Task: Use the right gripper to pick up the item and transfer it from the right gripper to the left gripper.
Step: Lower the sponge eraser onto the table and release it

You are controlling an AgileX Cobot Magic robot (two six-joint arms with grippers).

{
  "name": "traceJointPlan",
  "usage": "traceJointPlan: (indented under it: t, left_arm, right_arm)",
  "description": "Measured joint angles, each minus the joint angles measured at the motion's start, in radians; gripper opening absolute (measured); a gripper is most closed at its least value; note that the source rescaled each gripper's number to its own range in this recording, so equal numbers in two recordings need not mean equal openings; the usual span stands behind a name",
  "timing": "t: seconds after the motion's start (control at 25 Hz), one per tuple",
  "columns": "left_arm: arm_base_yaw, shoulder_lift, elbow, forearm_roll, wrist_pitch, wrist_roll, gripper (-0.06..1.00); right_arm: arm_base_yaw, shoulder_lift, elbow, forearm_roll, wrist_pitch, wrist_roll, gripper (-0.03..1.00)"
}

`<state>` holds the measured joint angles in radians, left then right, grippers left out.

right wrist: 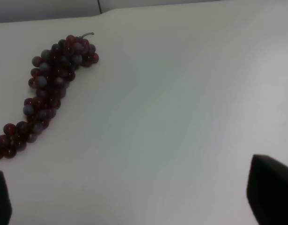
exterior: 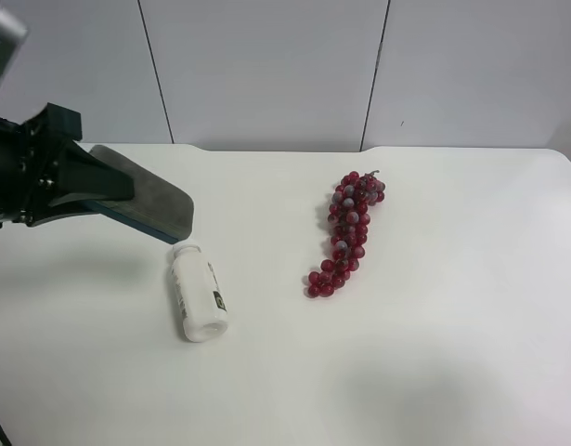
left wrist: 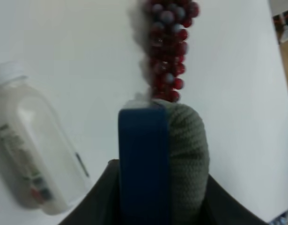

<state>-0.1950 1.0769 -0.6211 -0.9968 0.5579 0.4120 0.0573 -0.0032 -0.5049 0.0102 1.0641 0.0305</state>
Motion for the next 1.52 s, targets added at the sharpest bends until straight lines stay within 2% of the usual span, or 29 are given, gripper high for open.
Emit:
traceJointPlan:
  t: [0.2,0.44,0.56,0.76,1.12,1.28,1.52]
  left_arm:
    - [0.000,0.124,-0.013,-0.001,-0.091,0.068,0.00]
    - [0.011,0.257,-0.144,-0.006,-0.104,0.131,0.00]
    - [0.060,0.319,-0.214,-0.010,-0.103,0.146,0.00]
    - [0.185,0.421,-0.278,-0.012,-0.052,0.180,0.00]
    - [0.373,0.574,-0.291,-0.016,-0.009,0.237,0.00]
    - [0.407,0.621,-0.291,-0.016,-0.009,0.245,0.00]
    - [0.409,0.655,-0.291,-0.016,-0.009,0.247,0.00]
  right_arm:
    - [0.000,0.000,0.000,0.000,0.000,0.000,0.99]
    - [0.000,0.000,0.000,0.000,0.000,0.000,0.99]
    - [0.000,0.000,0.000,0.000,0.000,-0.002,0.99]
    - [0.000,0.000,0.000,0.000,0.000,-0.004,0.99]
    - [0.000,0.000,0.000,0.000,0.000,-0.011,0.99]
    - [0.000,0.000,0.000,0.000,0.000,-0.011,0.99]
    - [0.000,0.000,0.000,0.000,0.000,-0.012,0.99]
